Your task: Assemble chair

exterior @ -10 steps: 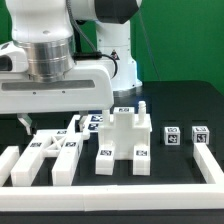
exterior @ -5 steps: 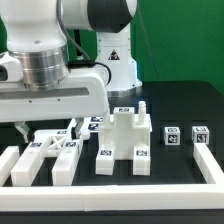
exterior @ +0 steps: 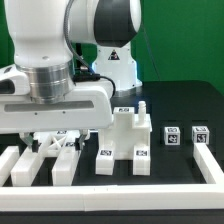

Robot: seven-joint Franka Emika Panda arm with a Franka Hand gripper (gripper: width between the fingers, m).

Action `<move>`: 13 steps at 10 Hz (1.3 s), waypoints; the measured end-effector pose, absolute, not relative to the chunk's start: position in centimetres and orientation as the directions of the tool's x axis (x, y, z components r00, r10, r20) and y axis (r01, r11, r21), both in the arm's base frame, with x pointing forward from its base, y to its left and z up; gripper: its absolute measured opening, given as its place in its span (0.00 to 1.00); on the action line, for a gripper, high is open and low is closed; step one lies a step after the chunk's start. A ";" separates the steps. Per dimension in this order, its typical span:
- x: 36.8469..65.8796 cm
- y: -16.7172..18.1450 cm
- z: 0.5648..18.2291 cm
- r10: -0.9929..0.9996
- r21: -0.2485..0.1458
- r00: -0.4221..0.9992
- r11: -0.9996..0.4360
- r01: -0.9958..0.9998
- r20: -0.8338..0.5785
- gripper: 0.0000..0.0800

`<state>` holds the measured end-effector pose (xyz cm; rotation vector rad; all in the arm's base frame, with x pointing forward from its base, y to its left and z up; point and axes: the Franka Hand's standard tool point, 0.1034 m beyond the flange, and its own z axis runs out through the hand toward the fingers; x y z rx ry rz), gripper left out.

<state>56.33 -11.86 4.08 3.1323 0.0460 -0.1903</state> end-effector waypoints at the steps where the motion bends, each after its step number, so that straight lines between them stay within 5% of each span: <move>1: 56.2 -11.8 3.7 0.031 0.002 0.992 -1.000 0.032 -0.124 0.81; 8: 55.8 -11.5 2.3 0.037 0.005 0.990 -0.999 0.038 -0.135 0.81; 11: 55.9 -11.6 2.4 0.038 0.005 0.990 -0.999 0.040 -0.134 0.35; 13: 55.9 -11.6 2.3 0.039 0.005 0.990 -0.999 0.040 -0.134 0.35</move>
Offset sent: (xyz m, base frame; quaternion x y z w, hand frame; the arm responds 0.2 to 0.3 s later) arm -0.0036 0.0092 -0.0109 0.0117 0.0099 0.0100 0.9998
